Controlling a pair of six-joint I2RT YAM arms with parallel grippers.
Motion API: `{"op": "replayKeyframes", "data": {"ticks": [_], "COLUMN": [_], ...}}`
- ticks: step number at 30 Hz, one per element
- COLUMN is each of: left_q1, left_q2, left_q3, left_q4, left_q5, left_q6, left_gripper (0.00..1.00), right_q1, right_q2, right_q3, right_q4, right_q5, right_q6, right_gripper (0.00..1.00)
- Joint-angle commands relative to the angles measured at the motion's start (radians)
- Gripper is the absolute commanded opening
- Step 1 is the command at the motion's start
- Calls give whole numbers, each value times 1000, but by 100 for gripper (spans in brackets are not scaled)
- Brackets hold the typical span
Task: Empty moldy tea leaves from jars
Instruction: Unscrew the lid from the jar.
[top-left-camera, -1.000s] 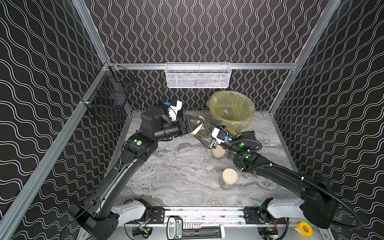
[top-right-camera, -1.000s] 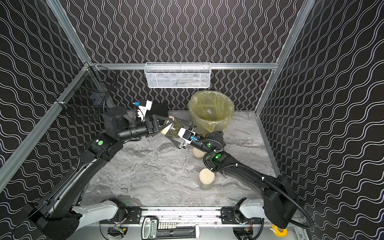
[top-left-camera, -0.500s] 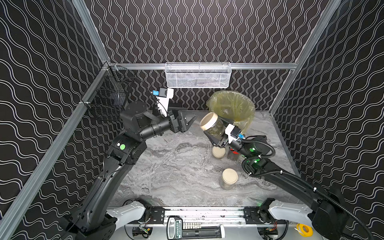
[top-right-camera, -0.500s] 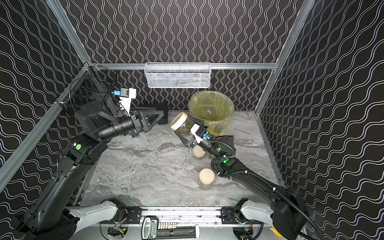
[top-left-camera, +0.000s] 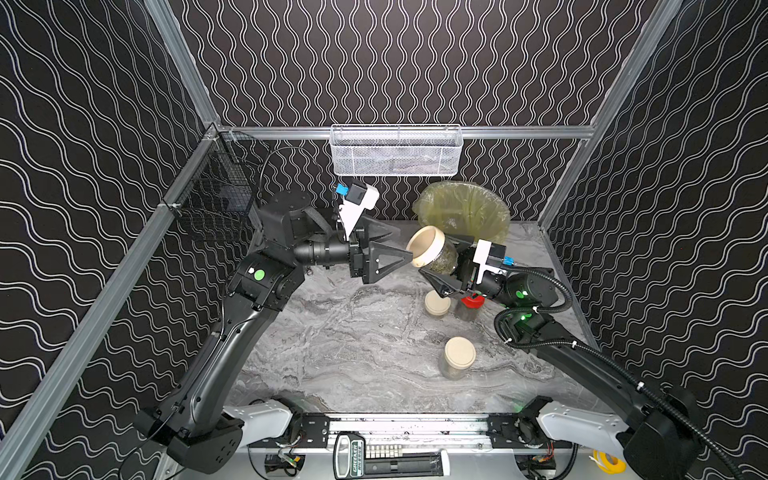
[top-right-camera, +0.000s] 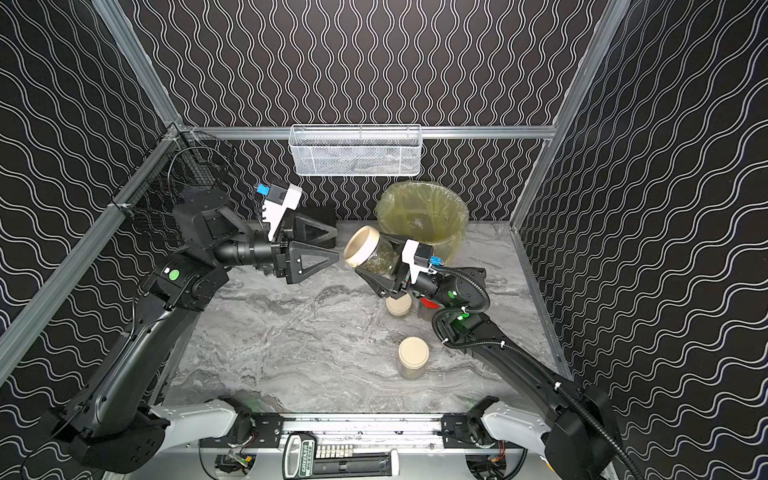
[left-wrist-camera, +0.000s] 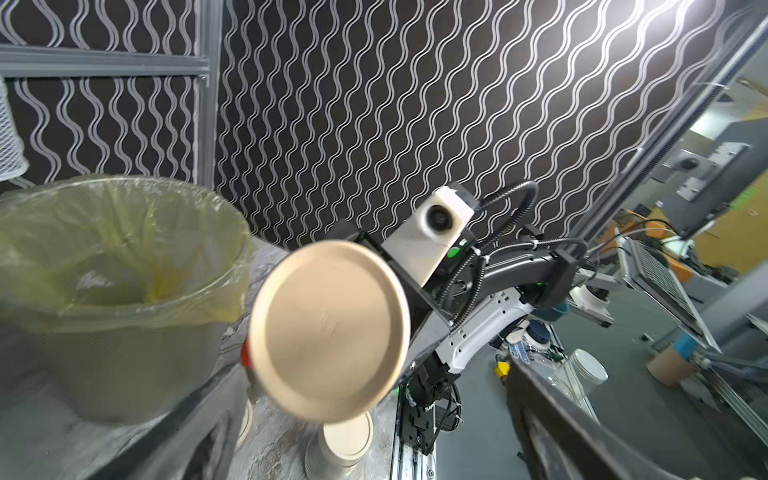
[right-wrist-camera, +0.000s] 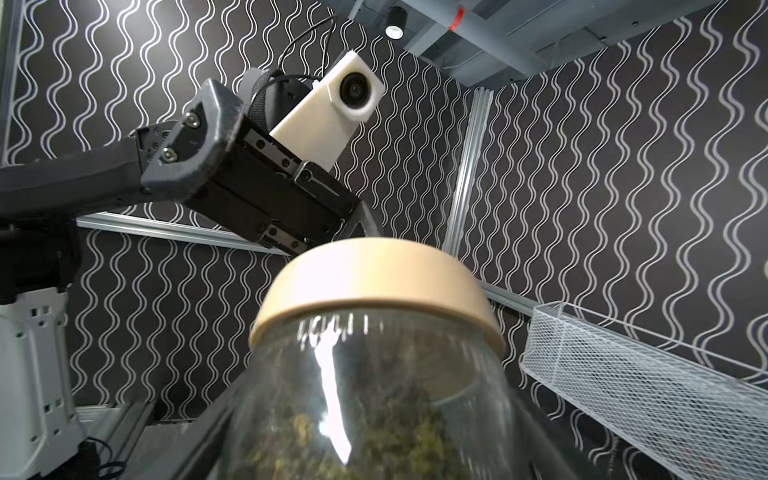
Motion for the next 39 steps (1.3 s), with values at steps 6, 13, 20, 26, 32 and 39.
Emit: {"op": "replayKeyframes", "data": {"ticks": [6, 13, 20, 26, 32, 39], "left_q1": [3, 1, 1, 1, 1, 1], "left_q2": [24, 25, 36, 47, 54, 48], "left_q3": [-9, -34, -42, -48, -44, -58], "left_q4": [21, 26, 31, 25, 22, 59], "left_q5": [-58, -69, -58, -66, -58, -50], "left_q6": [53, 59, 45, 43, 34, -57], "left_gripper": [99, 99, 99, 94, 79, 61], "right_q1": [-2, 2, 9, 12, 12, 13], "right_q2": [59, 114, 171, 187, 188, 190], "right_q3": [39, 74, 102, 112, 110, 115], "right_q4": [179, 210, 228, 224, 204, 158], "right_q5": [-99, -118, -128, -130, -126, -101], "right_q6": [135, 177, 199, 203, 186, 136], "right_gripper": [20, 20, 20, 20, 20, 20]}}
